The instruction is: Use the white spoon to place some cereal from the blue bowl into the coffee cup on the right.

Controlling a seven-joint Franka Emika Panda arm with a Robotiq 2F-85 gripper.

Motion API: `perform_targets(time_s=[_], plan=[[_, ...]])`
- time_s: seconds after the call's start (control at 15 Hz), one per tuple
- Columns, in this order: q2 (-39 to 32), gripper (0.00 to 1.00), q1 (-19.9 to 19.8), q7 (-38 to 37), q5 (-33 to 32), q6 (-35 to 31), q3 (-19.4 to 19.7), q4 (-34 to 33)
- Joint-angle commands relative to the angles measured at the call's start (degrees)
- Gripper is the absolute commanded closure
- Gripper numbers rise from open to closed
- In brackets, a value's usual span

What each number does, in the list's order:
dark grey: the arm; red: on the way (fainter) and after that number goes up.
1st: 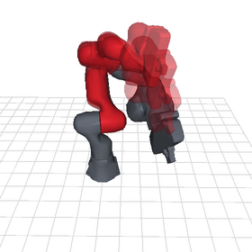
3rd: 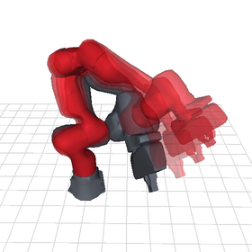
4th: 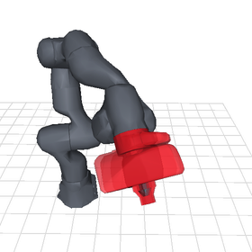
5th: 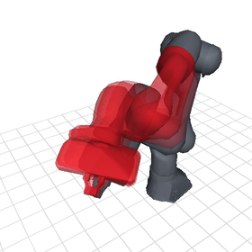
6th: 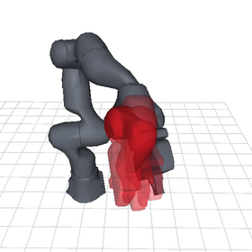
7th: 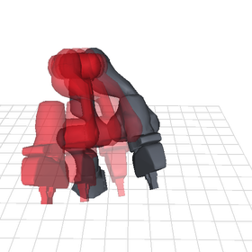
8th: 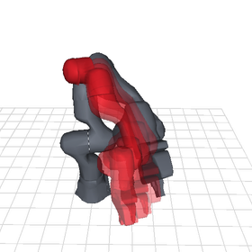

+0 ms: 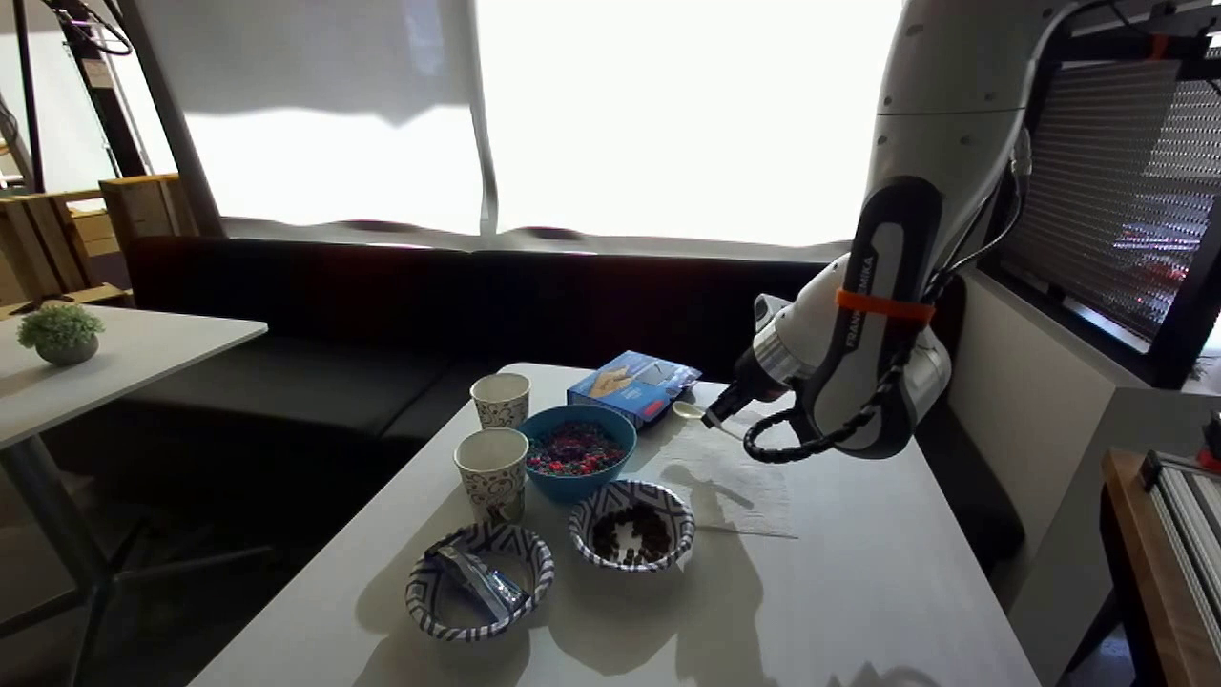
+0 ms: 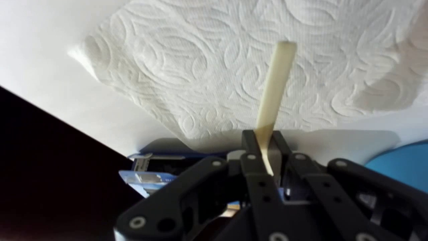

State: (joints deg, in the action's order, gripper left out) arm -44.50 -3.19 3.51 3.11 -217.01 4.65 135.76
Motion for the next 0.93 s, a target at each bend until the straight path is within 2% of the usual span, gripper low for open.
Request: perform_targets(time_s=[0.0,0.13,0.33,0.6,0.67,0.73,0.87], plan=[[10.99,0.97,6.54,6.23,0.97,6.11,4.21,8.93],[15.37,0.97,9.61,10.09,0.76,10.41,6.26,10.42],[19.5,0.97,16.22,16.65,1.88,16.21,10.75,10.3],[19.83,0.97,27.09,25.5,2.74,21.4,18.86,8.69],[19.31,0.97,22.42,20.61,0.49,18.8,15.95,8.28],[19.42,0.86,23.67,20.79,0.59,19.12,16.66,8.2],[19.37,0.86,23.46,20.56,0.49,19.12,16.52,8.13]])
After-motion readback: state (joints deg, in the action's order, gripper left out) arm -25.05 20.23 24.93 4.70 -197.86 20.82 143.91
